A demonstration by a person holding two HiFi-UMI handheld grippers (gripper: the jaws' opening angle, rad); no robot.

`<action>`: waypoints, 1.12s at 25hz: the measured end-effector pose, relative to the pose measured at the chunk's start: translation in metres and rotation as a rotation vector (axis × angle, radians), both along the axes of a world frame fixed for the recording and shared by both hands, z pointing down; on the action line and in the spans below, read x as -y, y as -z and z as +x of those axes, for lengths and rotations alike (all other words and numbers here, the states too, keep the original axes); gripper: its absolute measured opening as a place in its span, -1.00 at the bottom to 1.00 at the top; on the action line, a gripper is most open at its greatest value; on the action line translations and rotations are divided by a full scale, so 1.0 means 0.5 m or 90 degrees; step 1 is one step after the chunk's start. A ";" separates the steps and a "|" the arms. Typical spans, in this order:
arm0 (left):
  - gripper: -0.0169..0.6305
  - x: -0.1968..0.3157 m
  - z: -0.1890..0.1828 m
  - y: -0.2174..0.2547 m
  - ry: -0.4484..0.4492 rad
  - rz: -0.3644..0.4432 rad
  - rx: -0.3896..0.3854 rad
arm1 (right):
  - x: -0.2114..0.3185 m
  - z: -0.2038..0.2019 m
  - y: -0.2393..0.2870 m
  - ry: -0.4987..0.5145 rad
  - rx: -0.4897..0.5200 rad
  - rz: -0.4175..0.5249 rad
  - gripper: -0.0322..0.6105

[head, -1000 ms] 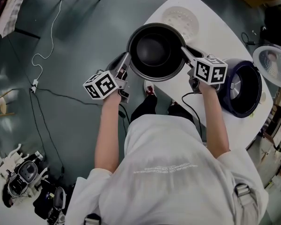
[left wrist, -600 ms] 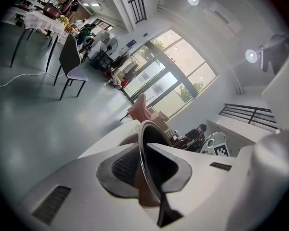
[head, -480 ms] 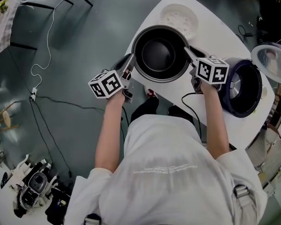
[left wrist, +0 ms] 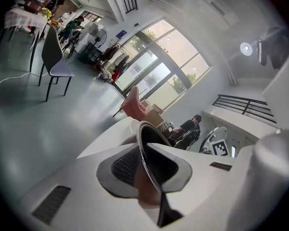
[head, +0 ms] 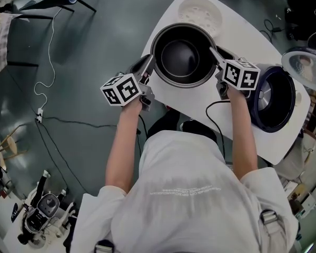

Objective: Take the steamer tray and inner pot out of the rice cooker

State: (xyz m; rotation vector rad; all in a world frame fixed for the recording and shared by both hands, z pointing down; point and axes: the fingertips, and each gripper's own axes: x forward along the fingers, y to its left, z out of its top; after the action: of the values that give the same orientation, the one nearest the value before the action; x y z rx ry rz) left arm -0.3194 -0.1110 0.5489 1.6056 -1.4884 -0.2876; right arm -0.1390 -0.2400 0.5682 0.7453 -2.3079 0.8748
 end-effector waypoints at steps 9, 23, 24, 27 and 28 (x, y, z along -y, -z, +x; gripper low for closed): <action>-0.43 0.024 0.047 -0.004 -0.049 0.009 0.000 | -0.005 0.048 0.002 0.003 -0.020 0.030 -0.50; -0.39 -0.047 0.105 0.093 -0.001 0.042 0.137 | -0.106 0.193 0.101 -0.038 0.060 0.055 -0.43; -0.39 -0.051 0.118 0.109 -0.015 0.050 0.162 | -0.117 0.201 0.119 -0.037 0.074 0.063 -0.44; -0.40 -0.059 0.175 0.165 -0.062 0.086 0.224 | -0.156 0.231 0.182 -0.022 0.116 0.096 -0.47; -0.41 -0.061 0.199 0.185 -0.082 0.101 0.243 | -0.170 0.244 0.202 -0.018 0.123 0.113 -0.48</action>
State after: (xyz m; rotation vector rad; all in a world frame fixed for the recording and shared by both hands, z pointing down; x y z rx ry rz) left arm -0.2197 -0.0807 0.4562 1.9556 -1.6670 -0.0251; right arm -0.0168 -0.1551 0.4672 0.8001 -2.5778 0.7925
